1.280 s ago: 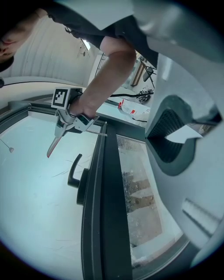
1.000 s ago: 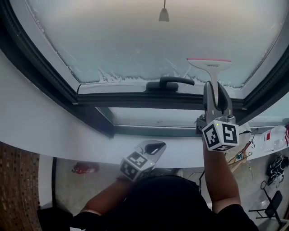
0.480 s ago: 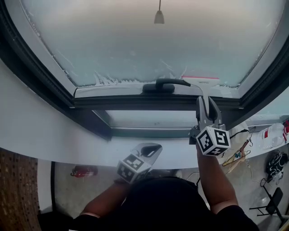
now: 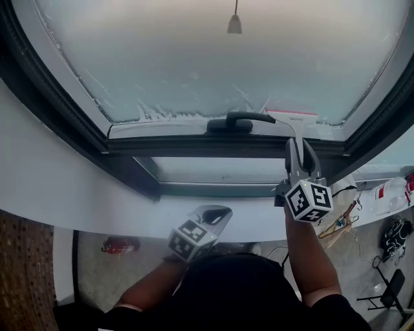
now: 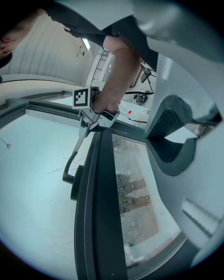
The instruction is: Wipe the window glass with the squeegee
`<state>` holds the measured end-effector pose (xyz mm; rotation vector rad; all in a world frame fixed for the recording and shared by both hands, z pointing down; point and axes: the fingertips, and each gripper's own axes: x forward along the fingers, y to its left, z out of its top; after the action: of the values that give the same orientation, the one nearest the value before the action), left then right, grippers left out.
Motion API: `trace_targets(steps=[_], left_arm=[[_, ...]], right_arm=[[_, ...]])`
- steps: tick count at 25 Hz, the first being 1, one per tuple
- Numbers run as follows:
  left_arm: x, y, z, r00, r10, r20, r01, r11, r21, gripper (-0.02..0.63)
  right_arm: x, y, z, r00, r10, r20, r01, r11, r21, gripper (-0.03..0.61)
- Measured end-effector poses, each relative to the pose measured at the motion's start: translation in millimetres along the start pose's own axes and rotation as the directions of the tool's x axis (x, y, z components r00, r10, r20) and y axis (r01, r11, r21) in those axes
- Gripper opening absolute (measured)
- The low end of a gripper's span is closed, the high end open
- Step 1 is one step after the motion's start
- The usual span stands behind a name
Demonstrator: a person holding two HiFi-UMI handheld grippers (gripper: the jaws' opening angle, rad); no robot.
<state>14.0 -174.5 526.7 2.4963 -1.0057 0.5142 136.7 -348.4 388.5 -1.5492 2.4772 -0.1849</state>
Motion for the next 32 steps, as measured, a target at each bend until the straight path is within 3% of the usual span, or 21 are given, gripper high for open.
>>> trace_targets(steps=[12, 15, 17, 20, 22, 23, 25, 32], left_arm=[[-3, 5, -5, 1.0, 0.012, -0.017, -0.013, 1.0, -0.004, 0.0], [-2, 9, -25, 0.993, -0.006, -0.115, 0.004, 1.0, -0.018, 0.0], [1, 11, -57, 0.964, -0.035, -0.264, 0.033, 0.999, -0.012, 0.0], [-3, 20, -113, 0.867, -0.008, -0.498, 0.046, 0.997, 0.064, 0.0], [-9, 29, -139, 0.807, 0.037, -0.589, 0.038, 0.993, 0.114, 0.0], [-12, 32, -147, 0.788, 0.045, -0.614, 0.04, 0.992, 0.123, 0.0], [-16, 34, -156, 0.77, 0.034, -0.637, 0.054, 0.991, 0.119, 0.0], [-28, 36, -164, 0.756, 0.015, -0.654, 0.096, 0.986, 0.133, 0.0]], right_arm=[[-4, 15, 18, 1.0, 0.02, 0.019, -0.02, 1.0, -0.021, 0.129], [-6, 29, 27, 0.998, 0.041, 0.046, -0.039, 0.999, -0.034, 0.129], [-6, 40, 33, 0.996, 0.061, 0.063, -0.058, 0.997, -0.048, 0.129], [-6, 58, 42, 0.992, 0.094, 0.089, -0.088, 0.994, -0.067, 0.129], [-5, 71, 51, 0.987, 0.113, 0.111, -0.105, 0.992, -0.074, 0.129], [-4, 77, 57, 0.985, 0.122, 0.124, -0.113, 0.991, -0.075, 0.129], [0, 92, 73, 0.977, 0.142, 0.157, -0.13, 0.988, -0.082, 0.129], [21, 141, 168, 0.924, 0.165, 0.344, -0.111, 0.979, -0.172, 0.129]])
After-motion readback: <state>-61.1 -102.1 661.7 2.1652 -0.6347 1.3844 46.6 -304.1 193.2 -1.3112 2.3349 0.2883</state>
